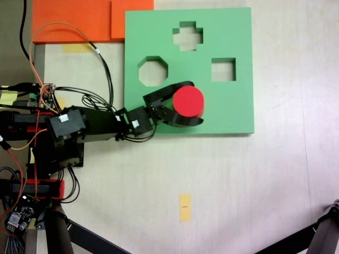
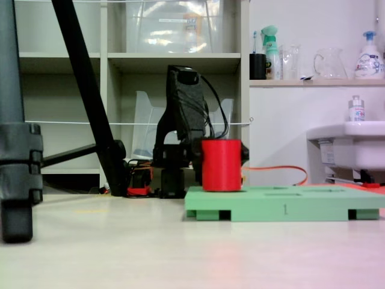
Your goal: Put the cylinder block into the corresponding hole
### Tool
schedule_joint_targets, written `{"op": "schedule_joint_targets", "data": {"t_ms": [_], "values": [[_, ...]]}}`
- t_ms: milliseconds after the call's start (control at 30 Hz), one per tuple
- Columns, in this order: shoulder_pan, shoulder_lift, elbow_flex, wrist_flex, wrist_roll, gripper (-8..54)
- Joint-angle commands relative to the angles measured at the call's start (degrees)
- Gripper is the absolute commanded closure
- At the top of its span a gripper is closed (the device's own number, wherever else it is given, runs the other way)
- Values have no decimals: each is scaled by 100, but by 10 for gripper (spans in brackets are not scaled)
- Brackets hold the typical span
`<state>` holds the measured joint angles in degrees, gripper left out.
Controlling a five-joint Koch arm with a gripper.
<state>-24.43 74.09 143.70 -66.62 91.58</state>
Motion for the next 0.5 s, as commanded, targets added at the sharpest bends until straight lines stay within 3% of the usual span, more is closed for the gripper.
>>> {"op": "schedule_joint_targets", "data": {"t_ms": [0, 467], "values": [[-167, 44, -229, -149, 114, 312], [-334, -396, -229, -404, 114, 308]]}}
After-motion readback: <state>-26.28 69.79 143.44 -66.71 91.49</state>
